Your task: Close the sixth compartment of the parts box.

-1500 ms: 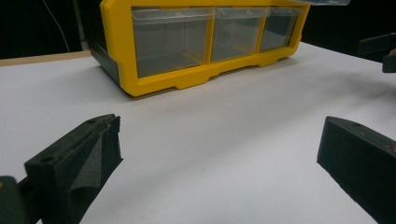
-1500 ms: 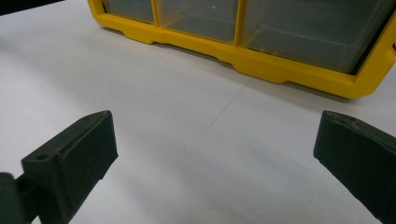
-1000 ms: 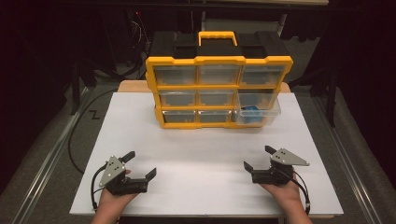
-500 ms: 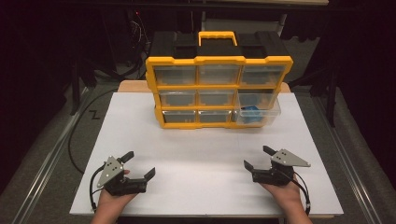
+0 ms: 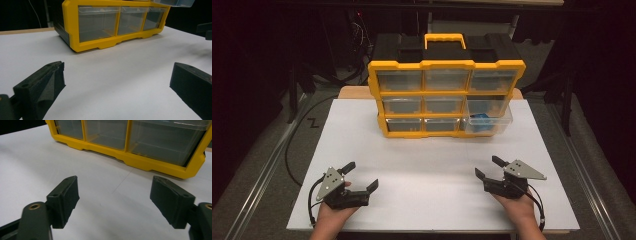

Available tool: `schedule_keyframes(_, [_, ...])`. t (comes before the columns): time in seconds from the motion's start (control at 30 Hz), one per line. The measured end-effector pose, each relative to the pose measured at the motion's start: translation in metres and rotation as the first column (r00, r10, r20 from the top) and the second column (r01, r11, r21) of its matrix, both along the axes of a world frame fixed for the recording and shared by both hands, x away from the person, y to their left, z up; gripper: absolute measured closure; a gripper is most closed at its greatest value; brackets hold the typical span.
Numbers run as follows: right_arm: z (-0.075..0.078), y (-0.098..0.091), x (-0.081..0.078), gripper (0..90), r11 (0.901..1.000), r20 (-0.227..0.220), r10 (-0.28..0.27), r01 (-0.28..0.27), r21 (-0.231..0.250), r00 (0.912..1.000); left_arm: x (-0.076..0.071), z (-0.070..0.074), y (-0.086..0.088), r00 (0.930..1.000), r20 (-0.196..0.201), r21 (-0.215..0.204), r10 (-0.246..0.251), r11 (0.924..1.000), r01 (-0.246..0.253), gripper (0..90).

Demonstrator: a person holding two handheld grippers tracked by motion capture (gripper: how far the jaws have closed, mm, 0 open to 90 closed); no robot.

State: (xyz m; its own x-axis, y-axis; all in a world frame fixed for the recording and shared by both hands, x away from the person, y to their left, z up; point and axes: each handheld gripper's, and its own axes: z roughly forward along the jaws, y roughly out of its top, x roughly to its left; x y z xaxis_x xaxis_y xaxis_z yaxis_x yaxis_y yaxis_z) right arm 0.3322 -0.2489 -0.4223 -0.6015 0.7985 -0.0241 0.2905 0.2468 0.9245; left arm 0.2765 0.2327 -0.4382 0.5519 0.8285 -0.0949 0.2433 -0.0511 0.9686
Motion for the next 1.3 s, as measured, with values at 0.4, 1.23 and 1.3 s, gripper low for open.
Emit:
schedule_keyframes(0.4, [0.0000,-0.0001,-0.0012,45.4,0.9999,0.009,-0.008,0.008,-0.009,0.9999,0.0000,0.0000,-0.0007,1.0000,0.000,0.000,-0.002,1.0000,0.002,0.3])
schedule_keyframes(1.23, [0.0014,-0.0007,-0.0002,90.0,0.9996,-0.017,0.025,-0.025,-0.012,0.9995,0.0000,0.0004,-0.0009,1.0000,0.002,0.000,-0.007,1.0000,0.007,0.3])
schedule_keyframes(1.3, [0.0022,-0.0002,-0.0001,90.0,0.9995,-0.015,0.028,-0.028,-0.013,0.9995,0.0000,0.0004,-0.0009,1.0000,0.002,0.000,-0.008,1.0000,0.008,0.3])
